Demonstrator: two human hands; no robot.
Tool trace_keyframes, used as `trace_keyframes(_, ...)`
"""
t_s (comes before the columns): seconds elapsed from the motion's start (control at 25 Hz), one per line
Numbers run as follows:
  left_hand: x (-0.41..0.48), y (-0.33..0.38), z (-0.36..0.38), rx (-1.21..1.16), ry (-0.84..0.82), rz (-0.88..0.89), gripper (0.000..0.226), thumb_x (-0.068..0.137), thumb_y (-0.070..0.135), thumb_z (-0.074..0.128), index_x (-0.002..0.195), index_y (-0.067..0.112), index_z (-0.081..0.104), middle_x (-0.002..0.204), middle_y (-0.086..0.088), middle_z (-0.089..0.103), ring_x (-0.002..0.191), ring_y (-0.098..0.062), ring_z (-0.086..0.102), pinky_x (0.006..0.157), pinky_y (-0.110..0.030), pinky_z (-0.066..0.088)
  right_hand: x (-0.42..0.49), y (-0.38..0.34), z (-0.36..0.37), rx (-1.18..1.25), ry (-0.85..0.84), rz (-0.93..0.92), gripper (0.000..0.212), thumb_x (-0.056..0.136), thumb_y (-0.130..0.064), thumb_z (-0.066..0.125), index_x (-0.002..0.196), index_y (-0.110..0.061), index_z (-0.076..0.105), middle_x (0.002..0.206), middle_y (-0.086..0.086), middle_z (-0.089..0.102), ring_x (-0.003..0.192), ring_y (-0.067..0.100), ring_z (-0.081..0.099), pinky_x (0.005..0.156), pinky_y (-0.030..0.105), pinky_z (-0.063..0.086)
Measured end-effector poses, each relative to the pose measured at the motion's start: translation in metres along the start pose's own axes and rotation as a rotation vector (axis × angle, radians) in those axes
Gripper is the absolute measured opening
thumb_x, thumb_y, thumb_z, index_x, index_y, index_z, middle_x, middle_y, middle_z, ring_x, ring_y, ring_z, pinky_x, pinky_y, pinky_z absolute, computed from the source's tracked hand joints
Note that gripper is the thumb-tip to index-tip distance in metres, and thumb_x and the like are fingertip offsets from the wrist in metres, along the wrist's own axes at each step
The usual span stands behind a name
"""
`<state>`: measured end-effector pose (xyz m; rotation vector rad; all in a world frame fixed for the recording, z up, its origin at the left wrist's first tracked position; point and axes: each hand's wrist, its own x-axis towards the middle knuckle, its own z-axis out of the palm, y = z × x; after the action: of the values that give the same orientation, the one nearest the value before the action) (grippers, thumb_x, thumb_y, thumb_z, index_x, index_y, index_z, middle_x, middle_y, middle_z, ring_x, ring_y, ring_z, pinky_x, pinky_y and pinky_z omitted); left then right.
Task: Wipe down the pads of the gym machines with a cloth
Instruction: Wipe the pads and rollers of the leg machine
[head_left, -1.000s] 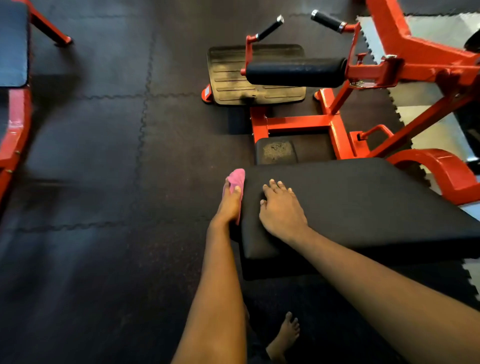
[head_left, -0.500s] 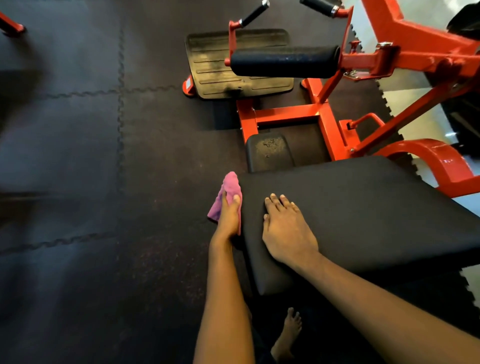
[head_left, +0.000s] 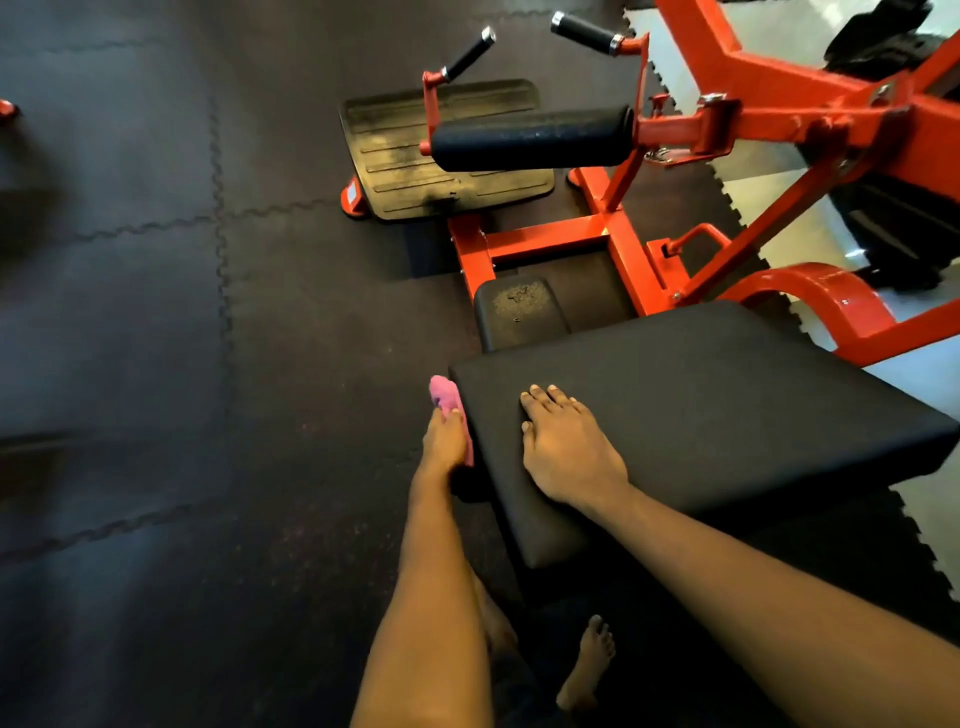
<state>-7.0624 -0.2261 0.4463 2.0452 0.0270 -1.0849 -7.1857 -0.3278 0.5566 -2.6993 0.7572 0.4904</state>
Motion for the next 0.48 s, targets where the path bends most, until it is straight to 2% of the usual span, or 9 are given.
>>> trace_keyframes(0.08, -0.017, 0.007, -0.019, 0.104, 0.024, 0.066, 0.042, 0.105, 0.019, 0.033, 0.137, -0.002, 0.05, 0.142, -0.026, 0.05, 0.13, -0.041, 0.047, 0.104, -0.04, 0.039, -0.004, -0.002, -0.007, 0.111, 0.01, 0.024, 0.048, 0.106, -0.024, 0.038, 0.152, -0.01, 0.043, 0.16, 0.007, 0.04, 0.149, 0.023, 0.033, 0.122, 0.036, 0.023)
trace_keyframes(0.12, -0.022, 0.009, -0.029, 0.121, 0.044, 0.095, 0.039, 0.105, 0.017, 0.034, 0.133, -0.002, 0.052, 0.14, -0.026, 0.051, 0.128, -0.042, 0.047, 0.101, -0.04, 0.038, -0.007, -0.002, -0.01, 0.219, 0.06, 0.068, 0.043, 0.104, -0.021, 0.044, 0.145, -0.01, 0.052, 0.153, 0.008, 0.049, 0.143, 0.024, 0.043, 0.119, 0.035, 0.029)
trace_keyframes(0.24, -0.038, 0.023, -0.061, 0.09, 0.092, 0.196, 0.035, 0.102, 0.021, 0.039, 0.128, 0.008, 0.056, 0.131, -0.024, 0.057, 0.122, -0.041, 0.052, 0.1, -0.043, 0.043, -0.018, 0.001, -0.021, 0.522, 0.352, 0.28, 0.025, 0.097, -0.017, 0.057, 0.115, -0.017, 0.074, 0.115, 0.008, 0.074, 0.108, 0.028, 0.068, 0.094, 0.036, 0.053)
trace_keyframes(0.32, -0.043, 0.037, -0.077, 0.075, 0.069, 0.274, 0.033, 0.1, 0.024, 0.04, 0.126, 0.014, 0.058, 0.127, -0.02, 0.06, 0.119, -0.039, 0.054, 0.101, -0.049, 0.045, -0.026, 0.007, -0.03, 0.605, 0.439, 0.41, 0.02, 0.094, -0.018, 0.059, 0.102, -0.02, 0.077, 0.1, 0.008, 0.076, 0.097, 0.03, 0.07, 0.084, 0.037, 0.056)
trace_keyframes(0.48, -0.045, 0.064, -0.095, 0.117, 0.039, 0.392, 0.033, 0.103, 0.026, 0.04, 0.13, 0.021, 0.057, 0.129, -0.016, 0.061, 0.118, -0.035, 0.056, 0.101, -0.046, 0.046, -0.043, 0.012, -0.044, 0.578, 0.508, 0.637, 0.019, 0.092, -0.02, 0.056, 0.093, -0.018, 0.075, 0.096, 0.015, 0.074, 0.093, 0.04, 0.067, 0.081, 0.04, 0.054)
